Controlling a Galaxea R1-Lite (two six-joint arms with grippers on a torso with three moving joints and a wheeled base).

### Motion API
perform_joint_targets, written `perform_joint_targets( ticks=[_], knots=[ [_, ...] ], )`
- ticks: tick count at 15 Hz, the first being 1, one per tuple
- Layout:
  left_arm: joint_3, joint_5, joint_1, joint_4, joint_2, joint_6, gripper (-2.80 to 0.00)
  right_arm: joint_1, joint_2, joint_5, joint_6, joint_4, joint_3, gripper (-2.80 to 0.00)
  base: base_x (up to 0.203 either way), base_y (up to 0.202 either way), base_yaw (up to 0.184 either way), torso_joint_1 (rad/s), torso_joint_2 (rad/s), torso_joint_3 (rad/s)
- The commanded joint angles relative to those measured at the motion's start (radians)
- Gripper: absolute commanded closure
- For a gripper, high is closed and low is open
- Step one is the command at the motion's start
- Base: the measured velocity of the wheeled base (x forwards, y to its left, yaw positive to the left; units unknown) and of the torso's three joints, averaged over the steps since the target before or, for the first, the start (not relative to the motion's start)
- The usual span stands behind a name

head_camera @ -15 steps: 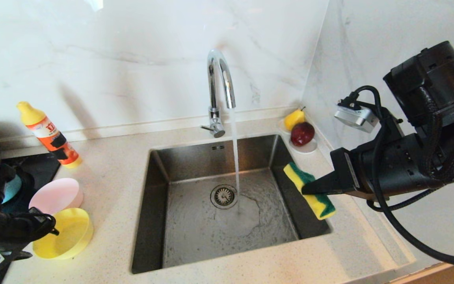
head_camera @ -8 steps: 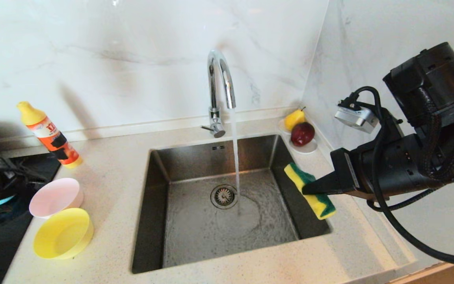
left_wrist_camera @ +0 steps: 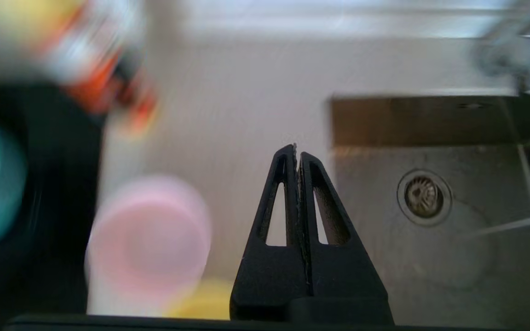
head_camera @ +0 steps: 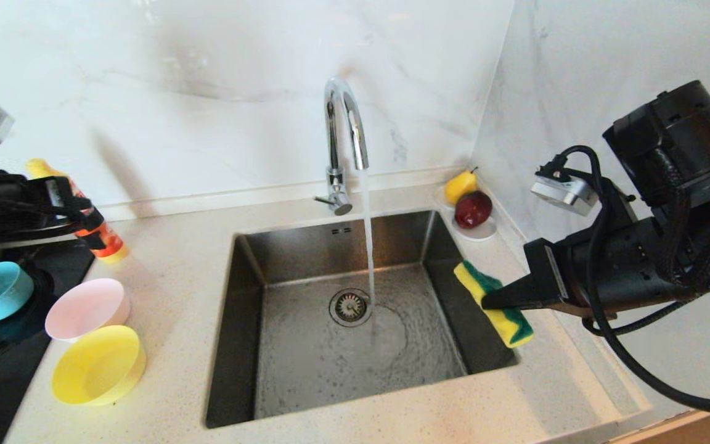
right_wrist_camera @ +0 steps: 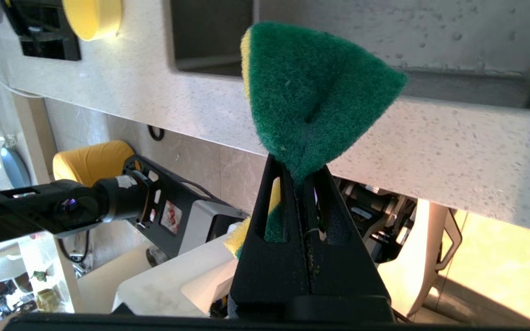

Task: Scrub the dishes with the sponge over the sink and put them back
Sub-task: Put down the sponge

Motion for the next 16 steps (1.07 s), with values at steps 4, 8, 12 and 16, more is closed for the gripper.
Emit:
perform_joint_targets(
  ticks=[4, 8, 12, 16],
  knots=[
    [0.161, 0.114, -0.257, -0.25, -0.143, 0.192, 0.0, -0.022, 0.011, 0.002, -0.013, 0.001, 0.006, 0.0, 0.0, 0.0, 0.0, 0.0, 0.0, 0.0],
    [0.35, 0.349, -0.287, -0.249, -0.488, 0.211, 0.0, -0.021, 0.006, 0.002, -0.015, 0.001, 0.009, 0.0, 0.0, 0.0, 0.0, 0.0, 0.0, 0.0],
    [0.617, 0.537, -0.283, -0.157, -0.877, 0.216, 0.0, -0.018, 0.005, 0.004, -0.014, 0.002, 0.026, 0.0, 0.0, 0.0, 0.0, 0.0, 0.0, 0.0],
    [0.884, 0.635, -0.224, -0.056, -1.183, 0.179, 0.0, -0.004, 0.001, 0.003, -0.016, 0.002, 0.019, 0.0, 0.0, 0.0, 0.0, 0.0, 0.0, 0.0]
  ],
)
